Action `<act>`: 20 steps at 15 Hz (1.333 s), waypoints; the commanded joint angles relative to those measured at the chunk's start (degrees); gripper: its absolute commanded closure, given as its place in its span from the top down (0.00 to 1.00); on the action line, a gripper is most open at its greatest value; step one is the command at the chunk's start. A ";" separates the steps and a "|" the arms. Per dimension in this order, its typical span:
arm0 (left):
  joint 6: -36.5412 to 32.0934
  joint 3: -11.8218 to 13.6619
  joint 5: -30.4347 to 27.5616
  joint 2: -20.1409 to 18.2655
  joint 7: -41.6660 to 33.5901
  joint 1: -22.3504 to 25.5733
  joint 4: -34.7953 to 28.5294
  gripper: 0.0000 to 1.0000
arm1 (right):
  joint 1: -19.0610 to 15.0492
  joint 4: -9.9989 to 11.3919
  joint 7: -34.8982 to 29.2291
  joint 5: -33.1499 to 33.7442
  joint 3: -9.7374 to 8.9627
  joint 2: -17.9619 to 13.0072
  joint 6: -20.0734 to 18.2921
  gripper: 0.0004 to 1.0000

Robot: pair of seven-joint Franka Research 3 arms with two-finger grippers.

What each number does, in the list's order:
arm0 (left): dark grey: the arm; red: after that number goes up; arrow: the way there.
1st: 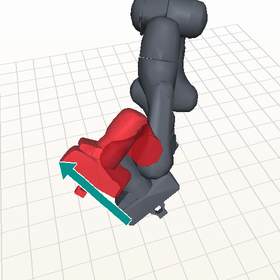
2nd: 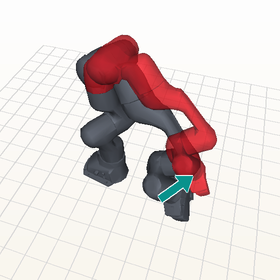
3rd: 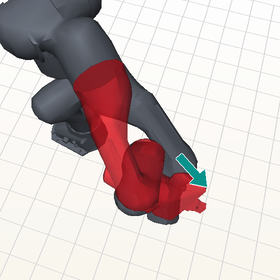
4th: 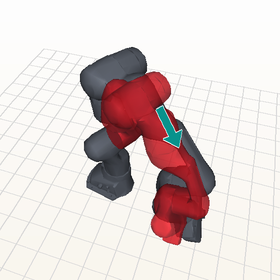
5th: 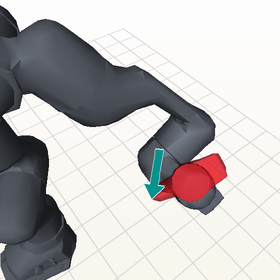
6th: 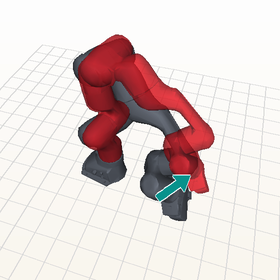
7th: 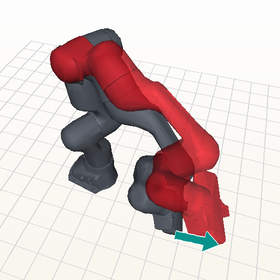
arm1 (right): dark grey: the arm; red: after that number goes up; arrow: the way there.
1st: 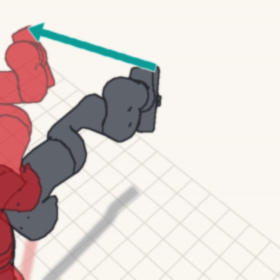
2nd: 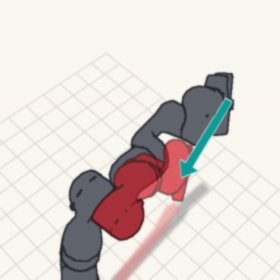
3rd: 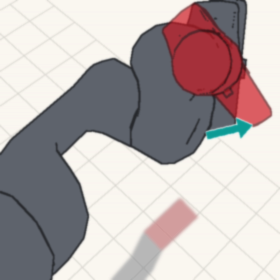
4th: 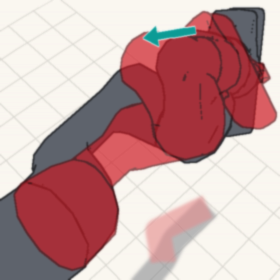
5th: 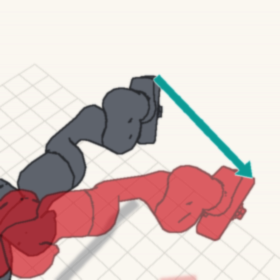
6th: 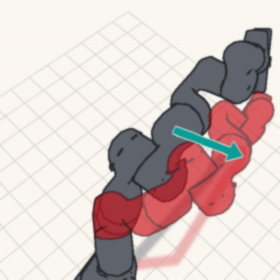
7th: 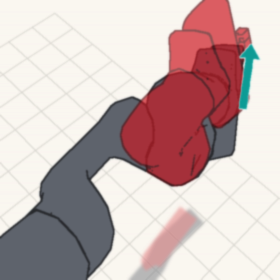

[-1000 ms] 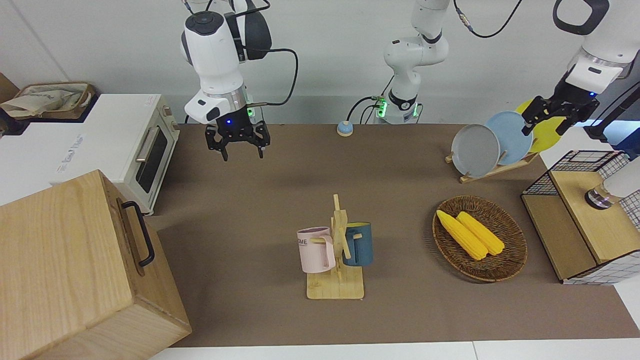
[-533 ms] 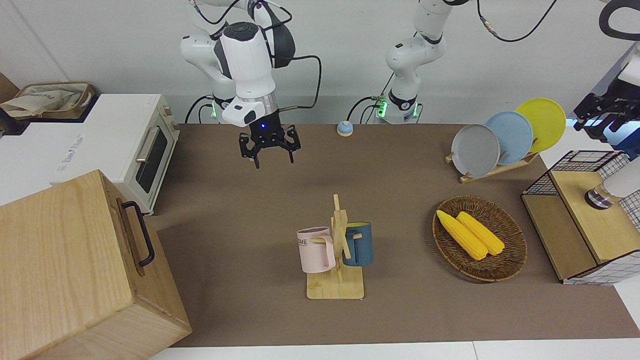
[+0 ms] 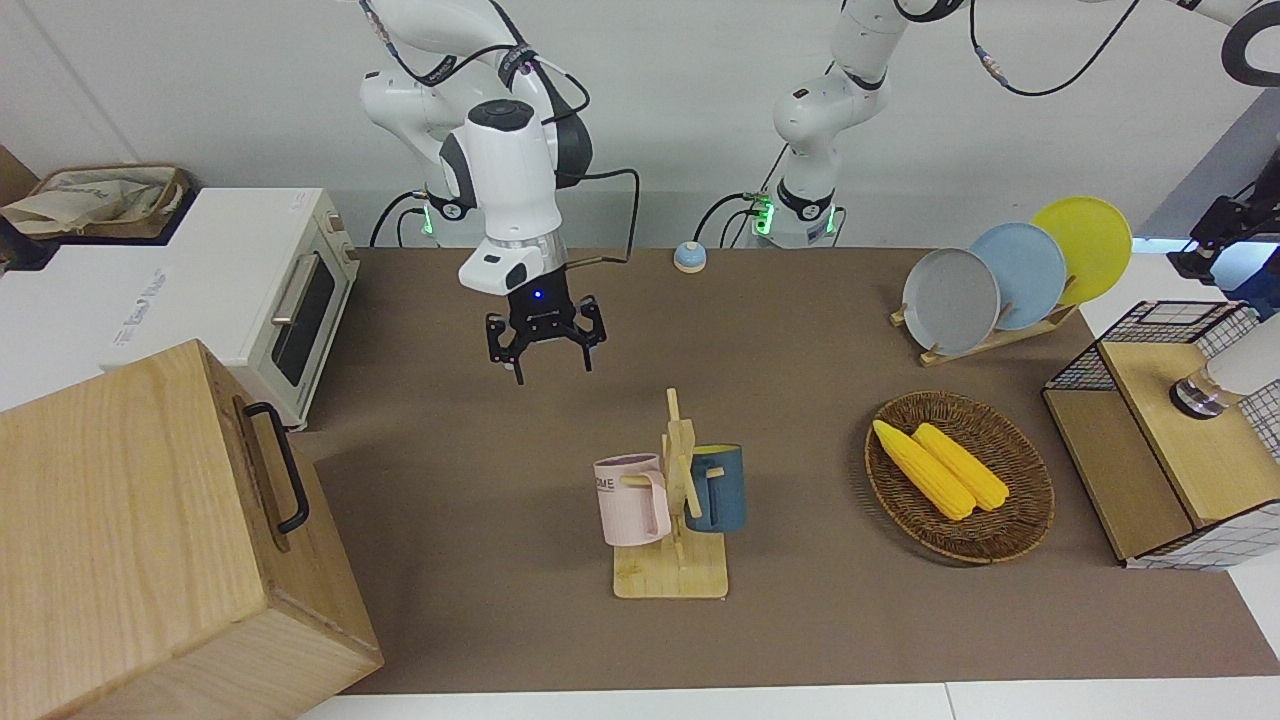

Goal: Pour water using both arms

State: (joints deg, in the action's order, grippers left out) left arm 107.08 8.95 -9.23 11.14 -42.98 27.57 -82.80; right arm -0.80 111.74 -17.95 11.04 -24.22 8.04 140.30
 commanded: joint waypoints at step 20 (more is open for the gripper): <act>30.46 -2.80 -27.40 3.80 -13.68 1.17 -12.64 1.00 | 6.86 -21.21 0.20 15.05 5.06 20.25 10.61 0.72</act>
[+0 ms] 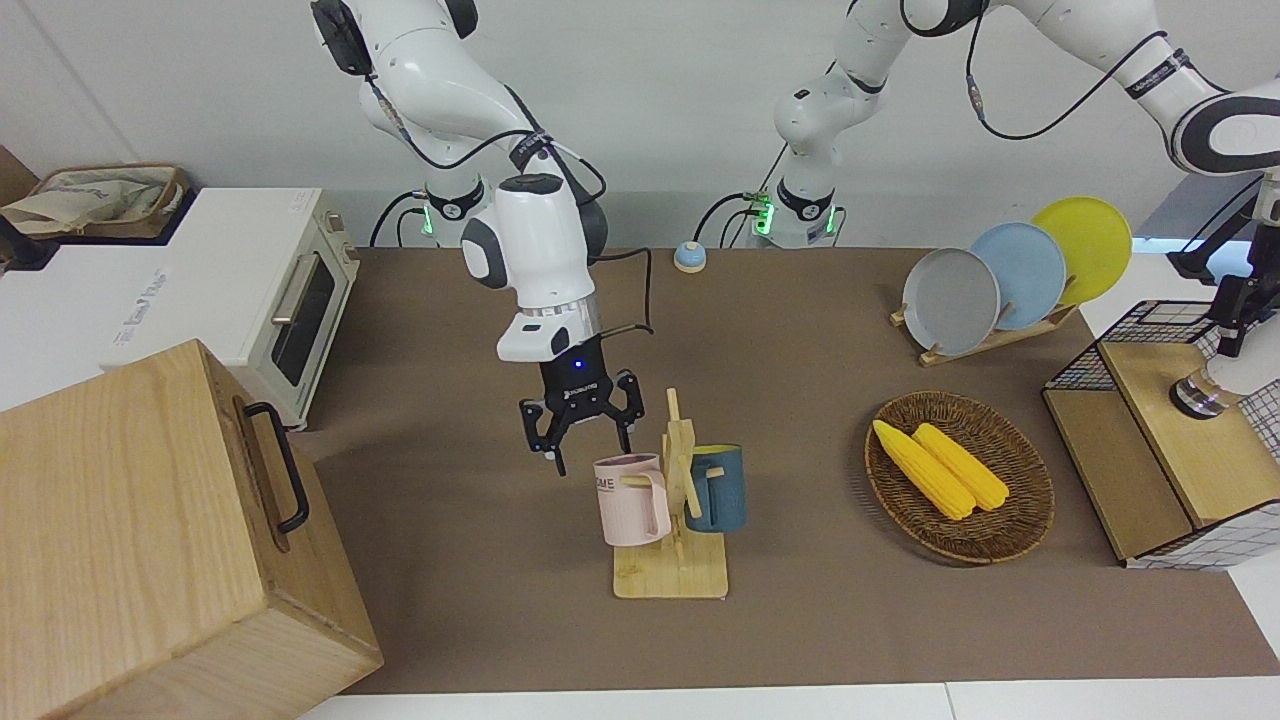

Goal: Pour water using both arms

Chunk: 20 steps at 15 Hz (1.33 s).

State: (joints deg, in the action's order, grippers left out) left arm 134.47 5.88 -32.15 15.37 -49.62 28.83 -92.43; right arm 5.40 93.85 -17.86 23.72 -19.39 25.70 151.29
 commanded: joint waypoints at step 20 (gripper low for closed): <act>8.53 -0.52 -9.68 0.54 -12.79 -0.97 -6.71 0.00 | -0.74 -5.78 -0.50 3.96 -0.29 3.57 -2.40 0.00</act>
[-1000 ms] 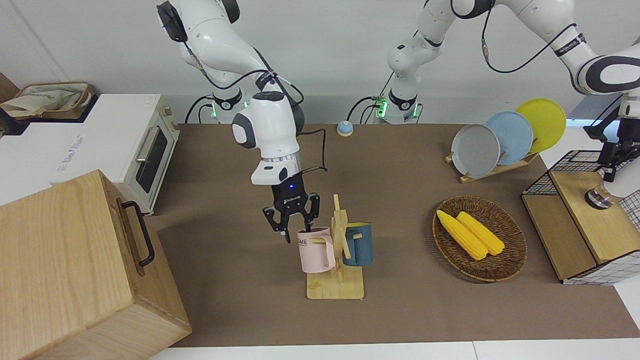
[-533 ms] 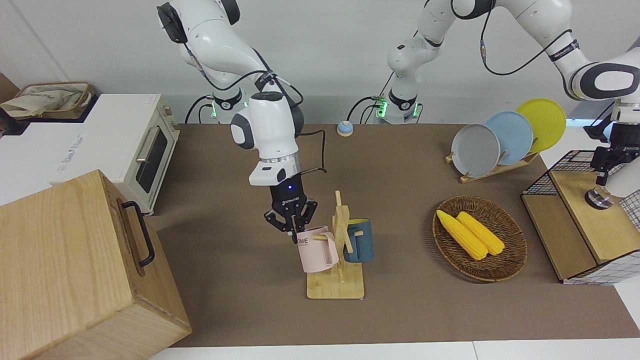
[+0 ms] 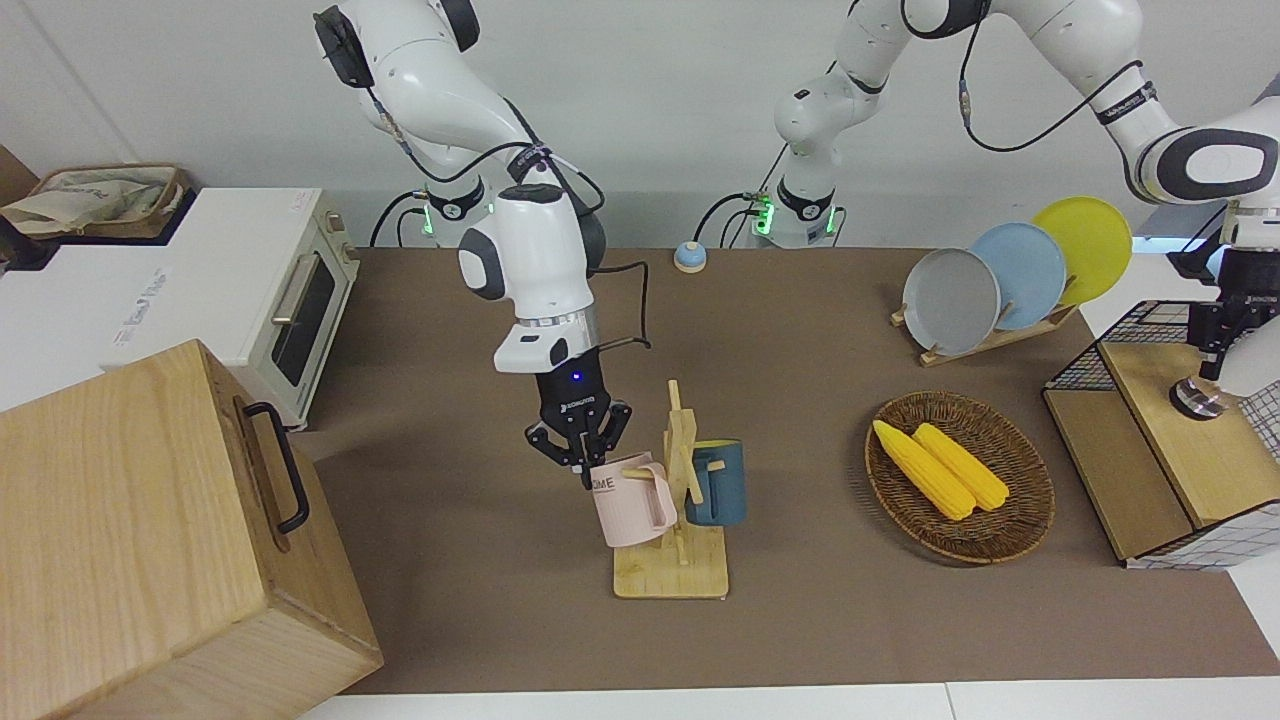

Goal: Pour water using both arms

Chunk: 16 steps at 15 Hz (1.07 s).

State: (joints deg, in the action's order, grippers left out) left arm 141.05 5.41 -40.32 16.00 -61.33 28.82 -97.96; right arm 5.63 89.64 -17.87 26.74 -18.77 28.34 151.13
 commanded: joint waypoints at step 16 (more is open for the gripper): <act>1.86 -0.05 1.30 -1.05 4.99 -1.13 1.10 0.00 | -2.91 -1.93 -0.06 -5.30 -0.92 -0.92 -5.40 0.00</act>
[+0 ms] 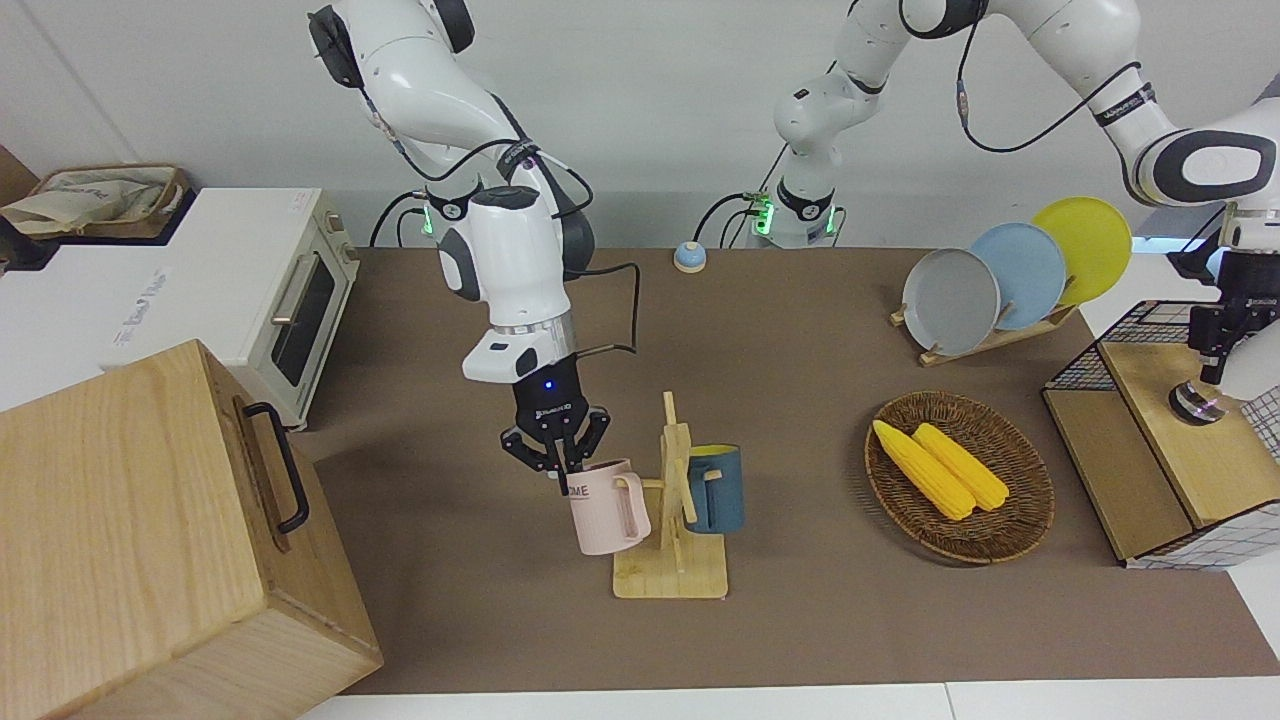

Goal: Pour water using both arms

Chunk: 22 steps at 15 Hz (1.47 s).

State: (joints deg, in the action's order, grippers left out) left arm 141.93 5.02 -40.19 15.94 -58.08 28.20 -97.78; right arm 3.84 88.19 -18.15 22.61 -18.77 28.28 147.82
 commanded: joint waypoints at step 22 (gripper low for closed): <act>-15.54 0.08 22.16 -3.55 29.16 -3.85 13.94 0.00 | -14.73 2.95 11.12 -4.68 -7.78 -7.28 -10.61 0.00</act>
State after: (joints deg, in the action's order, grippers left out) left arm 128.62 4.49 -21.46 14.63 -32.71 25.68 -85.10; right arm -8.21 88.76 -8.99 19.20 -24.80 23.14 138.86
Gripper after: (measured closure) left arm 0.357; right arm 0.934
